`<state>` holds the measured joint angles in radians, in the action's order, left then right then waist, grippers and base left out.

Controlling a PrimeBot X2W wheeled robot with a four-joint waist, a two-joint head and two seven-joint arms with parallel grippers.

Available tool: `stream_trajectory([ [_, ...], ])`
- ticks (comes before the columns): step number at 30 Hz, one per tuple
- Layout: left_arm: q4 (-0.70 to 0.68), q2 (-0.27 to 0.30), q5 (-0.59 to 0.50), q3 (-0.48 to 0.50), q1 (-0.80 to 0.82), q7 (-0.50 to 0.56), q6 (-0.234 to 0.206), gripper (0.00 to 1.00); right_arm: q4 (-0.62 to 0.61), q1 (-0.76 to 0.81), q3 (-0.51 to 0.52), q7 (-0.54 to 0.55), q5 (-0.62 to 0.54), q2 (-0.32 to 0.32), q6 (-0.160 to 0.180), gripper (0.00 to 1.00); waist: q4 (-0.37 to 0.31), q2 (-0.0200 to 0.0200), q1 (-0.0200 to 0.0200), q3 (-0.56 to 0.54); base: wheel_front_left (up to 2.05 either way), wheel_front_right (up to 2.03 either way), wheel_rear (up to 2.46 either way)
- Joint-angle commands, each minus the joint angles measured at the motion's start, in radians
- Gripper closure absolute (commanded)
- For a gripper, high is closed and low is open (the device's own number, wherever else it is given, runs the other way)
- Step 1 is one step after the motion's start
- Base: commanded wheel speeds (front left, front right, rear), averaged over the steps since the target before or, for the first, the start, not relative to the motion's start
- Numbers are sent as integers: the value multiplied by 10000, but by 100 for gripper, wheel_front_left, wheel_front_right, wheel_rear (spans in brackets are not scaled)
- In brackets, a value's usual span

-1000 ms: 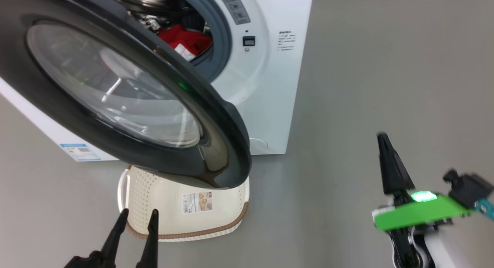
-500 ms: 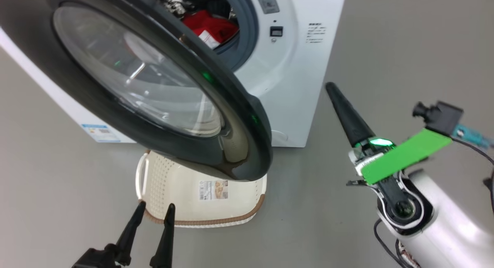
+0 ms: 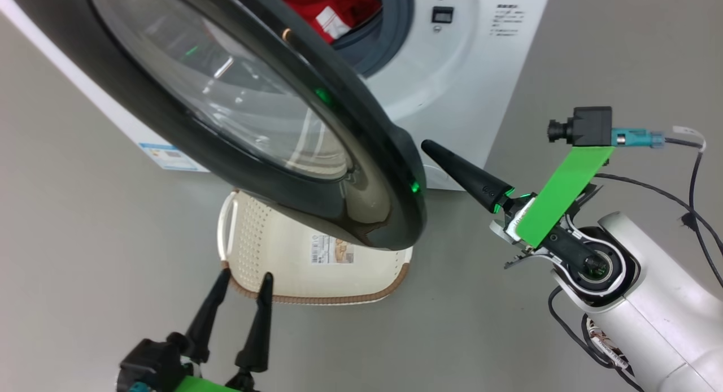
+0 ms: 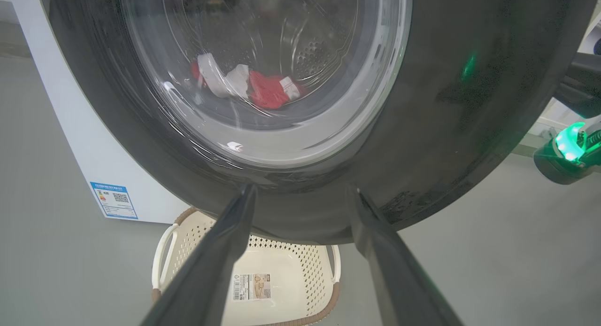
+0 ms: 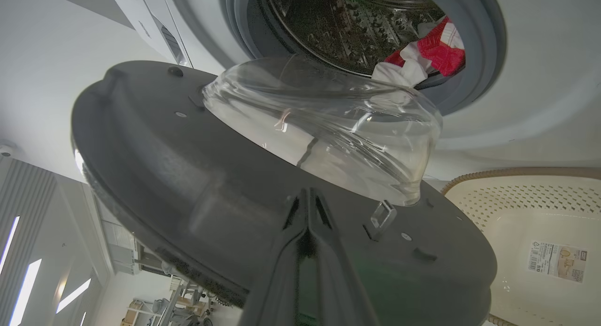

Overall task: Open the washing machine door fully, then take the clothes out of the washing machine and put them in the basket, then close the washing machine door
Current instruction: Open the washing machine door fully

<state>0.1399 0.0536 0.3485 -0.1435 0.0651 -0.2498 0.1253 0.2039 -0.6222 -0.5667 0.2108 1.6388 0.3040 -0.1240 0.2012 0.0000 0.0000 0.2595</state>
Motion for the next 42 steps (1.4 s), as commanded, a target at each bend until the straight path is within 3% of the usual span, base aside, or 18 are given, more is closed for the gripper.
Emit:
stream_trajectory([
  [1,-178,88,111,219,187,-120,54,0,-173,-155,-97,134,21,-42,-67,100,154,0,0,94,0,0,0],
  [9,-121,71,152,67,173,-120,54,0,-212,10,-188,983,-8,-305,-67,100,343,0,0,-1,0,0,0],
  [20,-132,54,14,123,-51,-120,54,0,-585,792,-365,1291,-306,-569,-67,100,728,0,0,-476,0,0,0],
  [42,-118,-29,-576,927,-800,-120,54,0,-721,1793,-903,1765,-523,-1385,-67,100,2347,0,0,-1564,0,0,0],
])
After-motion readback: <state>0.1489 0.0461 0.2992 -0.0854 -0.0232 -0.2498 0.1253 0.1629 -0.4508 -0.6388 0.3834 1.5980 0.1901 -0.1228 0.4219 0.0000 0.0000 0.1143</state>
